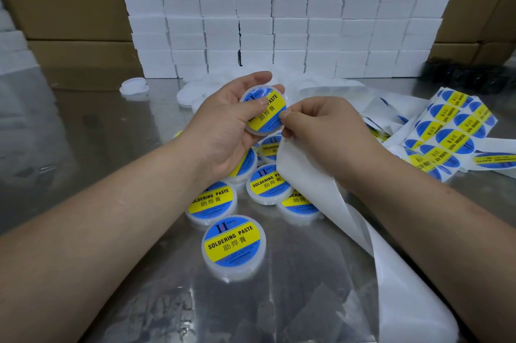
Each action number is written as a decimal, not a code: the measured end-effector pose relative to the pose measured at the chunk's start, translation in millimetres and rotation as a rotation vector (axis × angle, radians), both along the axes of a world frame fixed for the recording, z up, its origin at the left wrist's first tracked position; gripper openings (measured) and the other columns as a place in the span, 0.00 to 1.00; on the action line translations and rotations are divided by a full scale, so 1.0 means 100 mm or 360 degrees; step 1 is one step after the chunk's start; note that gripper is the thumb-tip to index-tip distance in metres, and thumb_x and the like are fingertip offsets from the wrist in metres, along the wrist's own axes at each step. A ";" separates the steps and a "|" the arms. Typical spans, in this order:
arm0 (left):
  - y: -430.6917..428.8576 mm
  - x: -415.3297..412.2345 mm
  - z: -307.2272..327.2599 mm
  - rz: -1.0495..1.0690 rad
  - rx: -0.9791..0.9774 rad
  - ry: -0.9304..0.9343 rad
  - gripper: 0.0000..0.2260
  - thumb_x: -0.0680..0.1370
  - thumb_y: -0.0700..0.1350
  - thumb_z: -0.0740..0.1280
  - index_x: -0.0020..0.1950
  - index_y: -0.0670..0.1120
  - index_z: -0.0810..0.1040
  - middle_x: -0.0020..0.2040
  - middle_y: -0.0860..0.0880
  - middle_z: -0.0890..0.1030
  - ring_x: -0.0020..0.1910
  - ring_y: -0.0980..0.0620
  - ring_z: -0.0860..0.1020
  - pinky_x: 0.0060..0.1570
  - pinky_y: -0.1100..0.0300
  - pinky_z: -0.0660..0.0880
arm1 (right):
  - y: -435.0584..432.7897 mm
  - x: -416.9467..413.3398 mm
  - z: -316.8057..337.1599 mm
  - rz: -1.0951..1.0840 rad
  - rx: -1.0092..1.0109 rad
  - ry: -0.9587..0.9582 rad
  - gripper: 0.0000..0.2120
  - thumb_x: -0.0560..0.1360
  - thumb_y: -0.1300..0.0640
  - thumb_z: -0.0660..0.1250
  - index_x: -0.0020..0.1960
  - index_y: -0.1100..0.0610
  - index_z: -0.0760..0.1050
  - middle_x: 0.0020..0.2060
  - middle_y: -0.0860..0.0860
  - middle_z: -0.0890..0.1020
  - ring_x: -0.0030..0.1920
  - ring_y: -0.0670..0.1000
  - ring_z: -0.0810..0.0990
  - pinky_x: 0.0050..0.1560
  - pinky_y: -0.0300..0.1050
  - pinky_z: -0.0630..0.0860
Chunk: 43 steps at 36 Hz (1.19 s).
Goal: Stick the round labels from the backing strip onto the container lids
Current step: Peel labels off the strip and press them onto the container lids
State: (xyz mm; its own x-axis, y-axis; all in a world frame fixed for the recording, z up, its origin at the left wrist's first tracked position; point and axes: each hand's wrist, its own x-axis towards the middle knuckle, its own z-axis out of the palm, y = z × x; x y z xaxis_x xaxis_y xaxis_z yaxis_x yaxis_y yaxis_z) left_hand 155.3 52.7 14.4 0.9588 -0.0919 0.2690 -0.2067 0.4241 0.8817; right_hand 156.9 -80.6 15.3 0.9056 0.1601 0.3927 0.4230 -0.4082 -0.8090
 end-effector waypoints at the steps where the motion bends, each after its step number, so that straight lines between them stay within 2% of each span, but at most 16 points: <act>1: 0.00 0.00 0.00 0.0005 0.0007 0.0001 0.13 0.79 0.32 0.56 0.52 0.47 0.75 0.51 0.47 0.81 0.44 0.51 0.82 0.44 0.58 0.80 | 0.00 0.00 0.00 0.0001 -0.0002 -0.0002 0.14 0.75 0.58 0.63 0.30 0.55 0.75 0.26 0.46 0.75 0.24 0.38 0.69 0.24 0.27 0.63; 6: -0.01 -0.01 -0.01 0.0075 0.0084 -0.0027 0.13 0.79 0.32 0.57 0.51 0.47 0.75 0.49 0.49 0.82 0.44 0.52 0.82 0.43 0.58 0.80 | 0.01 0.01 -0.01 -0.0018 -0.0014 0.0012 0.15 0.75 0.57 0.63 0.29 0.54 0.74 0.24 0.44 0.75 0.23 0.38 0.70 0.23 0.26 0.63; 9: -0.03 -0.03 -0.03 0.0203 0.0273 -0.0141 0.14 0.79 0.32 0.57 0.51 0.49 0.75 0.49 0.50 0.81 0.47 0.52 0.81 0.47 0.58 0.79 | 0.01 0.02 -0.02 -0.0045 -0.0027 0.0026 0.14 0.74 0.58 0.64 0.29 0.54 0.75 0.24 0.45 0.75 0.23 0.39 0.69 0.23 0.27 0.63; 12: -0.04 -0.08 -0.03 0.0376 0.0616 -0.0380 0.15 0.79 0.33 0.57 0.51 0.53 0.75 0.52 0.54 0.81 0.53 0.54 0.79 0.56 0.58 0.75 | -0.01 0.03 -0.02 -0.0092 -0.0048 0.0019 0.12 0.72 0.57 0.65 0.33 0.62 0.76 0.28 0.51 0.75 0.24 0.42 0.66 0.22 0.29 0.61; 14: -0.05 -0.13 -0.03 0.0434 0.0759 -0.0557 0.17 0.78 0.32 0.58 0.50 0.54 0.75 0.51 0.57 0.81 0.54 0.60 0.78 0.57 0.63 0.73 | -0.03 0.03 -0.01 -0.0130 -0.0045 0.0005 0.11 0.71 0.57 0.66 0.37 0.66 0.77 0.28 0.52 0.72 0.24 0.43 0.64 0.21 0.31 0.59; 16: -0.08 -0.16 -0.02 0.0465 0.0817 -0.0671 0.19 0.77 0.30 0.58 0.50 0.55 0.75 0.50 0.59 0.79 0.53 0.65 0.76 0.54 0.70 0.72 | -0.03 0.03 -0.01 -0.0153 -0.0038 -0.0021 0.12 0.70 0.57 0.66 0.38 0.67 0.76 0.27 0.52 0.70 0.25 0.44 0.63 0.21 0.33 0.58; 19: -0.10 -0.18 -0.03 0.0495 0.0796 -0.0714 0.19 0.77 0.29 0.58 0.49 0.55 0.74 0.49 0.59 0.79 0.51 0.67 0.76 0.48 0.74 0.71 | -0.02 0.02 -0.01 -0.0171 -0.0057 -0.0054 0.14 0.70 0.55 0.67 0.39 0.69 0.75 0.28 0.53 0.68 0.27 0.45 0.62 0.22 0.37 0.57; 23: -0.11 -0.20 -0.05 0.0556 0.0817 -0.0736 0.18 0.77 0.30 0.59 0.50 0.54 0.74 0.49 0.59 0.79 0.50 0.67 0.76 0.49 0.74 0.71 | -0.02 0.01 -0.01 -0.0183 -0.0133 -0.0093 0.17 0.71 0.54 0.67 0.40 0.70 0.74 0.29 0.53 0.65 0.28 0.45 0.60 0.25 0.41 0.55; 26: -0.11 -0.22 -0.01 0.0598 0.0705 -0.0707 0.15 0.78 0.31 0.58 0.52 0.51 0.73 0.48 0.57 0.79 0.48 0.67 0.77 0.47 0.73 0.72 | -0.03 0.01 0.01 -0.0208 -0.0197 -0.0144 0.21 0.71 0.48 0.68 0.29 0.63 0.69 0.27 0.54 0.62 0.27 0.47 0.58 0.27 0.42 0.54; 29: -0.10 -0.24 0.04 0.0692 0.0614 -0.0684 0.13 0.78 0.32 0.59 0.53 0.50 0.72 0.48 0.55 0.80 0.49 0.62 0.79 0.49 0.68 0.75 | -0.05 0.01 0.04 -0.0223 -0.0216 -0.0123 0.21 0.68 0.40 0.68 0.31 0.56 0.69 0.26 0.53 0.63 0.26 0.47 0.60 0.28 0.41 0.58; 31: -0.10 -0.24 0.05 0.0717 0.0599 -0.0654 0.12 0.79 0.34 0.58 0.53 0.51 0.72 0.49 0.53 0.81 0.50 0.57 0.79 0.51 0.64 0.76 | -0.04 0.01 0.04 -0.0176 -0.0157 -0.0127 0.20 0.68 0.42 0.69 0.30 0.57 0.71 0.21 0.46 0.68 0.22 0.43 0.65 0.24 0.35 0.62; 33: -0.09 -0.23 0.03 0.0771 0.0673 -0.0618 0.11 0.80 0.36 0.58 0.51 0.52 0.73 0.49 0.51 0.80 0.49 0.54 0.79 0.52 0.59 0.76 | -0.02 0.00 0.03 -0.0119 -0.0088 -0.0145 0.15 0.69 0.46 0.69 0.31 0.56 0.74 0.21 0.43 0.72 0.23 0.39 0.68 0.22 0.30 0.62; 36: -0.07 -0.20 -0.01 0.0807 0.0781 -0.0592 0.12 0.81 0.40 0.56 0.47 0.52 0.76 0.38 0.54 0.76 0.39 0.55 0.74 0.42 0.63 0.73 | -0.01 -0.01 0.01 -0.0022 -0.0032 -0.0140 0.11 0.70 0.48 0.66 0.34 0.53 0.77 0.22 0.41 0.73 0.25 0.38 0.70 0.23 0.29 0.63; 39: -0.09 -0.20 -0.05 0.0807 0.0942 -0.0635 0.13 0.81 0.41 0.56 0.45 0.55 0.75 0.40 0.59 0.76 0.40 0.62 0.74 0.43 0.70 0.71 | -0.01 -0.02 0.02 0.0051 -0.0046 -0.0165 0.13 0.73 0.47 0.66 0.32 0.51 0.74 0.19 0.39 0.71 0.23 0.38 0.69 0.23 0.28 0.62; 41: -0.10 -0.20 -0.06 0.0843 0.1010 -0.0662 0.14 0.81 0.41 0.56 0.44 0.57 0.74 0.41 0.60 0.76 0.40 0.67 0.74 0.43 0.73 0.70 | -0.01 -0.02 0.01 0.0052 -0.0111 -0.0219 0.14 0.74 0.48 0.65 0.31 0.50 0.70 0.20 0.37 0.72 0.24 0.37 0.70 0.25 0.29 0.63; 43: -0.11 -0.19 -0.06 0.0888 0.1056 -0.0668 0.14 0.81 0.42 0.56 0.43 0.58 0.74 0.41 0.61 0.76 0.40 0.69 0.73 0.42 0.74 0.69 | 0.00 -0.02 0.00 0.0029 -0.0214 -0.0301 0.16 0.75 0.48 0.63 0.31 0.50 0.67 0.22 0.42 0.72 0.25 0.37 0.69 0.27 0.31 0.64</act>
